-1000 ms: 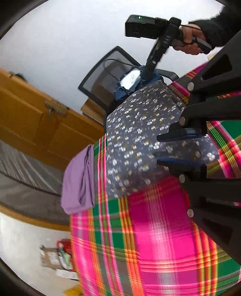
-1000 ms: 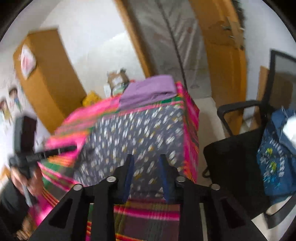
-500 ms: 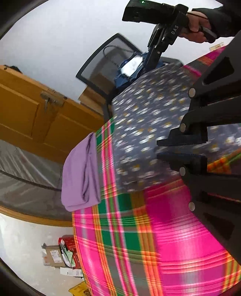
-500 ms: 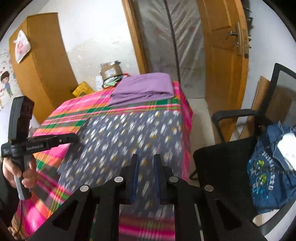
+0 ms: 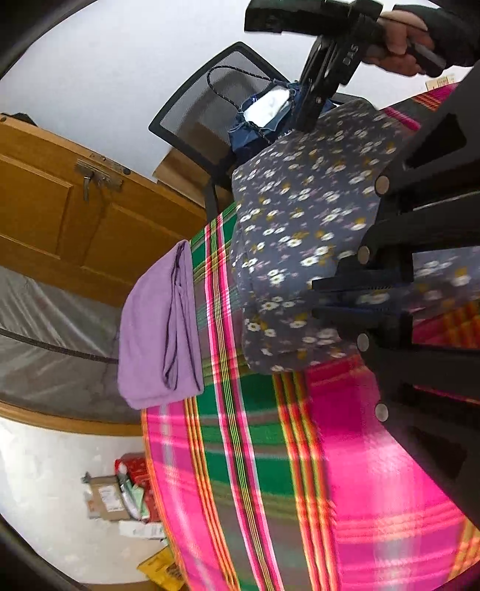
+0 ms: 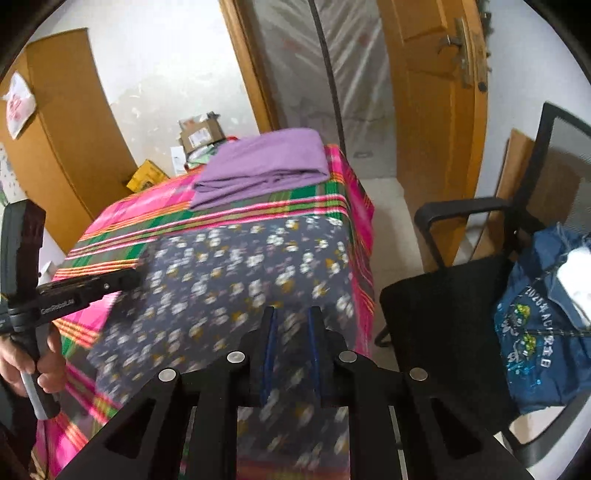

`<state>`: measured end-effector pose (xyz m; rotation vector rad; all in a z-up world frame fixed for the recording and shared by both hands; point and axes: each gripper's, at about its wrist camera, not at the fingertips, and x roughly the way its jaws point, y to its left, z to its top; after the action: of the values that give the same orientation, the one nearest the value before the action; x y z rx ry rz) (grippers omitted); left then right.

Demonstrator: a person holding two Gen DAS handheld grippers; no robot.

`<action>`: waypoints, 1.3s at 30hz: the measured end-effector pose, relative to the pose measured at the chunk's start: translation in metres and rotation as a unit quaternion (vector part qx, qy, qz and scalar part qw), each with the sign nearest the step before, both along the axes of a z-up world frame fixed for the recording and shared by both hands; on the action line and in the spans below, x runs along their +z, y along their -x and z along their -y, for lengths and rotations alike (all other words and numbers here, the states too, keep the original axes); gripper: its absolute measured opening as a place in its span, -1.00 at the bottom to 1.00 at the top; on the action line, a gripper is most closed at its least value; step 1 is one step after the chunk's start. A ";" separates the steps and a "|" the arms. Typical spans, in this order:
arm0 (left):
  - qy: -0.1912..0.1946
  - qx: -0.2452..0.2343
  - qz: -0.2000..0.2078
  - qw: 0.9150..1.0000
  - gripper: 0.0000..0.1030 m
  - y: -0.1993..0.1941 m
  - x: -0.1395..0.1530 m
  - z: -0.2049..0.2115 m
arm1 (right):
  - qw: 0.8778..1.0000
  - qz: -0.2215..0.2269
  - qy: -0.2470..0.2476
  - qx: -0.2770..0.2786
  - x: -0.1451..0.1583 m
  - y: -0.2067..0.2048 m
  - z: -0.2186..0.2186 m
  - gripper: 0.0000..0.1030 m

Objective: Fold clothes

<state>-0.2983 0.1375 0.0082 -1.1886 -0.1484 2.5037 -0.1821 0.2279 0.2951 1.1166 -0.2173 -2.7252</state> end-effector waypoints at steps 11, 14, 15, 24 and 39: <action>0.039 0.006 -0.033 0.999 -0.87 -0.104 0.025 0.004 | 0.999 -0.043 -0.026 0.012 0.027 -0.114 0.047 -0.23; 0.040 0.012 -0.044 0.998 -0.87 -0.128 0.031 0.010 | 0.998 -0.045 -0.043 0.007 0.033 -0.139 0.053 -0.19; 0.042 0.016 -0.047 0.998 -0.87 -0.137 0.032 0.013 | 0.998 -0.046 -0.048 0.005 0.035 -0.147 0.054 -0.19; 0.056 0.047 -0.060 0.996 -0.86 -0.199 0.029 0.030 | 0.997 -0.040 -0.057 -0.031 0.033 -0.197 0.061 -0.18; 0.020 0.034 -0.098 0.994 -0.77 -0.261 0.031 0.046 | 0.997 -0.031 -0.064 -0.020 0.017 -0.212 0.100 -0.18</action>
<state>-0.0375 0.0919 0.0392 -0.9594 -0.0909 2.6776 0.0298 0.1280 0.3120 1.0677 -0.0582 -2.8383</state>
